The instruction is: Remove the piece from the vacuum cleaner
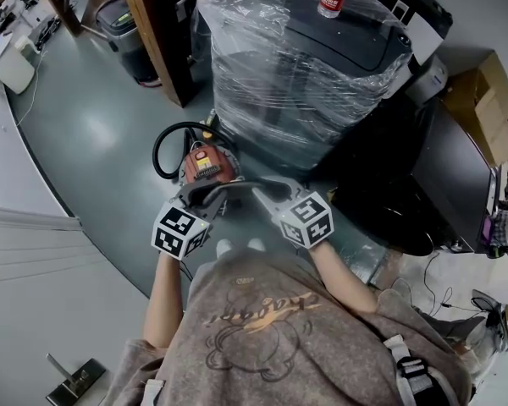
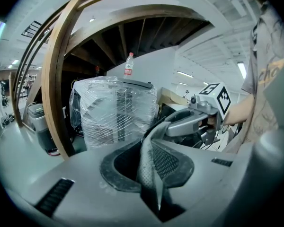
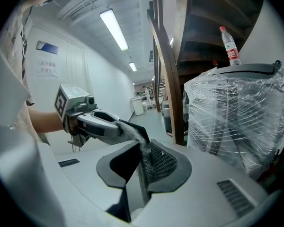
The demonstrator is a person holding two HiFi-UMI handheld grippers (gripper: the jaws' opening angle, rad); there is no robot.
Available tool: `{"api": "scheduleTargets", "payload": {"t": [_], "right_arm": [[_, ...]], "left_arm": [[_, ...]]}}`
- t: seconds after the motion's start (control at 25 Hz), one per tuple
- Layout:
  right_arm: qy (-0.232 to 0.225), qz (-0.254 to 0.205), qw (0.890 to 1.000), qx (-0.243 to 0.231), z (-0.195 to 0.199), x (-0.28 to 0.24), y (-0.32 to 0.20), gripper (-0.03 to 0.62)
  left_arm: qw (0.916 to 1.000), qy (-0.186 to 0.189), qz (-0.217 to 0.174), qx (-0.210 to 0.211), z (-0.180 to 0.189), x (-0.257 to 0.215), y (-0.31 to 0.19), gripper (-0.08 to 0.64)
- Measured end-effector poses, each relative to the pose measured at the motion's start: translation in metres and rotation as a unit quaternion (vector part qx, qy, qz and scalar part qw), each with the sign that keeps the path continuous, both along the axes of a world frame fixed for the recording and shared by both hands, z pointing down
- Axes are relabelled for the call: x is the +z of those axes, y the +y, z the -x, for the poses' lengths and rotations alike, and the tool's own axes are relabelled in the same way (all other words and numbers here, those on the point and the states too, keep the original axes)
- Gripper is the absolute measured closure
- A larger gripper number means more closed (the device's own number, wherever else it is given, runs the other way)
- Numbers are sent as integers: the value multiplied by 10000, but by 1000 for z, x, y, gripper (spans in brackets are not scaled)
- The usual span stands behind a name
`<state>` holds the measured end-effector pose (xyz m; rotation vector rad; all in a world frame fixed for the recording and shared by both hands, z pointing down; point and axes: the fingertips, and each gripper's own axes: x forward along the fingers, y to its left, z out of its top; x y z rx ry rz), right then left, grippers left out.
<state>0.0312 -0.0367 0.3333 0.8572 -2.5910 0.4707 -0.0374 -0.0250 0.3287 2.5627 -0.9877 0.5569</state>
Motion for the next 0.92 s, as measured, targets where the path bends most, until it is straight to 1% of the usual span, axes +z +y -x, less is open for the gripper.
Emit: {"api": "scheduleTargets", "payload": {"t": [0.6, 0.92], "right_arm": [[-61, 112, 9998, 173, 2, 3, 6, 535], [-67, 151, 9997, 178, 5, 5, 7, 535]], "left_arm": [[9998, 55, 96, -171, 3, 4, 5, 508], [9996, 83, 149, -228, 6, 6, 5, 508]]}}
